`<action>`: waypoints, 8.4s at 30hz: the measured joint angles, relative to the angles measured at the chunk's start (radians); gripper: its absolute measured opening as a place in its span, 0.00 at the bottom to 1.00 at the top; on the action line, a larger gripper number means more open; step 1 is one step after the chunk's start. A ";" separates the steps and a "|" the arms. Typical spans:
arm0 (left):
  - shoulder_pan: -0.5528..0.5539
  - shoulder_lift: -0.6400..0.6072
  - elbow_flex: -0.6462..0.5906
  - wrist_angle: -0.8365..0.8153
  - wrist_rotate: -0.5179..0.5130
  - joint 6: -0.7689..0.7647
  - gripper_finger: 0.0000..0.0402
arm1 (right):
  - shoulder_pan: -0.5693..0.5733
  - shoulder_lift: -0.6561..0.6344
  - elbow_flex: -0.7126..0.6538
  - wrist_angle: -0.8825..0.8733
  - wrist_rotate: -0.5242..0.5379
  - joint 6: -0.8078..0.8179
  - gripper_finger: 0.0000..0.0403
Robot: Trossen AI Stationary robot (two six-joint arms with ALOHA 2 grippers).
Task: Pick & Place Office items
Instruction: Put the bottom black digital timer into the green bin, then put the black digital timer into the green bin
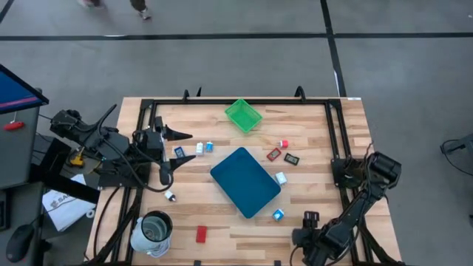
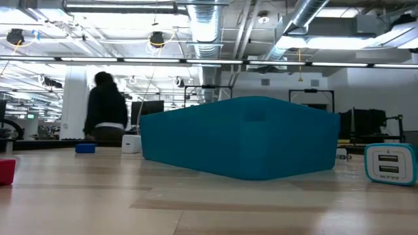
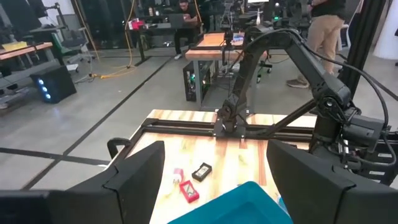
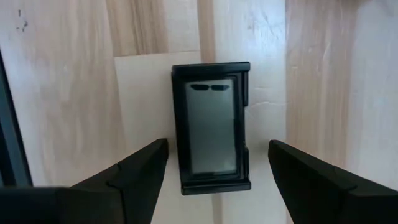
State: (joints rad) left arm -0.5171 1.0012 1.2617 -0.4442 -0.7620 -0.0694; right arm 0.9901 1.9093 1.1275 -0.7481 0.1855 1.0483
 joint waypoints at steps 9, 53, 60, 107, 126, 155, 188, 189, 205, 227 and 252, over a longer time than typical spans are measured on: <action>0.000 0.000 0.000 0.002 0.000 -0.047 0.69 | 0.006 0.027 0.003 0.010 0.020 0.034 0.50; 0.093 0.135 -0.060 -0.063 0.133 -0.012 0.69 | -0.874 -0.561 -0.003 0.261 0.049 -0.249 0.34; 0.090 -0.001 -0.059 -0.314 0.133 -0.201 0.69 | -1.199 -0.449 -0.004 0.292 -0.161 -0.369 0.34; 0.100 -0.037 -0.282 -0.079 0.008 -0.487 0.69 | -1.559 0.237 0.695 -0.159 -0.292 -0.970 0.53; 0.100 -0.037 -0.282 -0.095 -0.023 -0.429 0.69 | -1.395 0.017 0.641 -0.423 -0.277 -1.035 0.53; 0.112 -0.037 -0.282 -0.069 -0.026 -0.356 0.69 | -1.094 -0.770 -0.376 -0.136 -0.040 -0.609 0.56; 0.210 -0.037 -0.282 -0.026 0.054 -0.355 0.69 | -1.239 -0.390 -0.443 0.103 -0.188 -0.842 0.56; 0.210 -0.037 -0.282 -0.026 0.054 -0.355 0.69 | -1.241 -0.394 -0.444 0.103 -0.187 -0.842 0.55; 0.210 -0.037 -0.282 -0.026 0.054 -0.355 0.69 | -1.239 -0.387 -0.443 0.095 -0.140 -0.814 0.34; 0.210 -0.037 -0.282 -0.027 0.053 -0.354 0.69 | -0.946 -0.712 -0.428 0.023 -0.212 -0.317 0.36; 0.274 -0.037 -0.281 -0.027 0.032 -0.358 0.69 | -1.271 -0.361 0.139 0.094 -0.262 -0.640 0.36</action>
State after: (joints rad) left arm -0.2436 0.9642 0.9806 -0.4709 -0.7299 -0.4273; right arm -0.2807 1.5483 1.2663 -0.6538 -0.0761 0.4088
